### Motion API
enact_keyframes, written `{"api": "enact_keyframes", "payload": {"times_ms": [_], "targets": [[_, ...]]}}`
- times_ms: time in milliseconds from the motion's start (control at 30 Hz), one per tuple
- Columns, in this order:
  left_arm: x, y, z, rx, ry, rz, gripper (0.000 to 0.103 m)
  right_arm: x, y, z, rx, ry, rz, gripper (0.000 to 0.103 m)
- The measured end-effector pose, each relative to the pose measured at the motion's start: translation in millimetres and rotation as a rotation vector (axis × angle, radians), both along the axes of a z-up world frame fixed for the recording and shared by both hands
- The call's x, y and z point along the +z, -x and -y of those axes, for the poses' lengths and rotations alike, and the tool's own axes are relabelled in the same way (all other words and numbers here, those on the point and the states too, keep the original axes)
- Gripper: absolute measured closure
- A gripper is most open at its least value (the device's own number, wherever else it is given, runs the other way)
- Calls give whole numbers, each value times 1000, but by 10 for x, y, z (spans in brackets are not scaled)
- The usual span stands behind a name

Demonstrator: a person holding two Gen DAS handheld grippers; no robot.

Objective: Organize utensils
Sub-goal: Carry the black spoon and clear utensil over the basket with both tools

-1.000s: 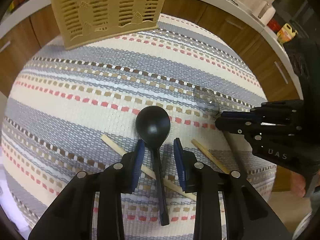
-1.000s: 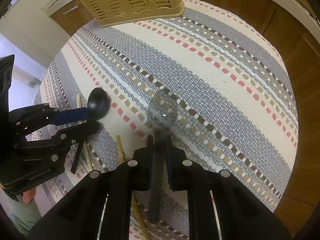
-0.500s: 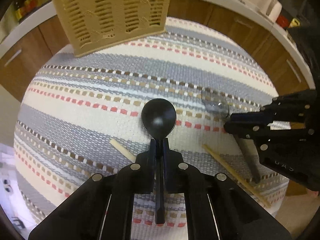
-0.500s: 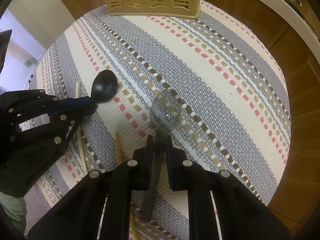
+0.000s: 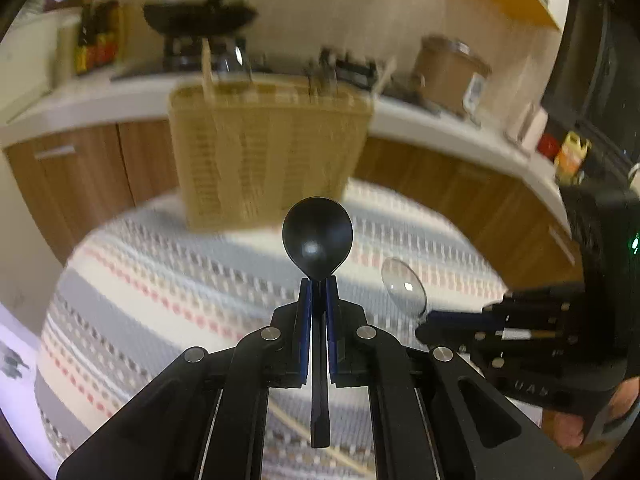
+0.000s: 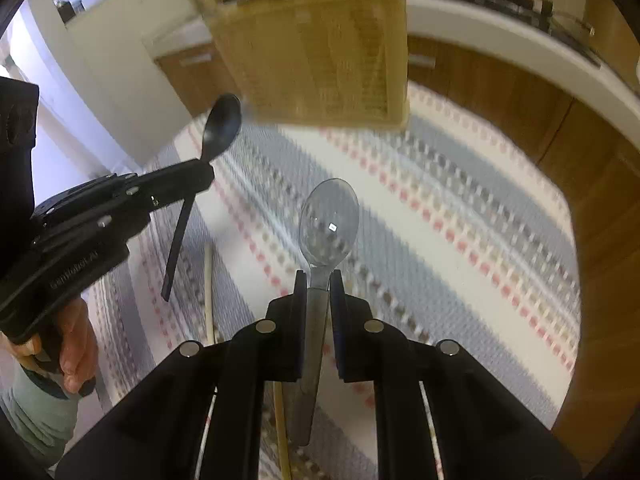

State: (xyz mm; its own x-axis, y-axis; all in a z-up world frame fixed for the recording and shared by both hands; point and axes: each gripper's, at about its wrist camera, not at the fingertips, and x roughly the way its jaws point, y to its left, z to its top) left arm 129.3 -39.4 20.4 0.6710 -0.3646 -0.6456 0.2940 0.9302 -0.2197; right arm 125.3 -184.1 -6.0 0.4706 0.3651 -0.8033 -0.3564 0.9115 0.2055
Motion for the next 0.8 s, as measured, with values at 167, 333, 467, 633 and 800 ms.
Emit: {"api": "enact_keyframes", "payload": {"times_ms": [167,333,467,633,800], "targets": [[343,-72,-138,65,59,124,99,324,-140,45,-30,-55,138,94],[728,-277,-185,123,135,258,99,707,-327,58,-65,-96,303,94],[954,-421,-142,152,190,370,99,1015,-451,67,-99,-108,448,93],[1158,-622,-15,181,196,486,99,1289,-677,8,-128,-116,579,94],[1190,-802,89,202,166,552,99,1431,-928,77,-174,-166,659,94]]}}
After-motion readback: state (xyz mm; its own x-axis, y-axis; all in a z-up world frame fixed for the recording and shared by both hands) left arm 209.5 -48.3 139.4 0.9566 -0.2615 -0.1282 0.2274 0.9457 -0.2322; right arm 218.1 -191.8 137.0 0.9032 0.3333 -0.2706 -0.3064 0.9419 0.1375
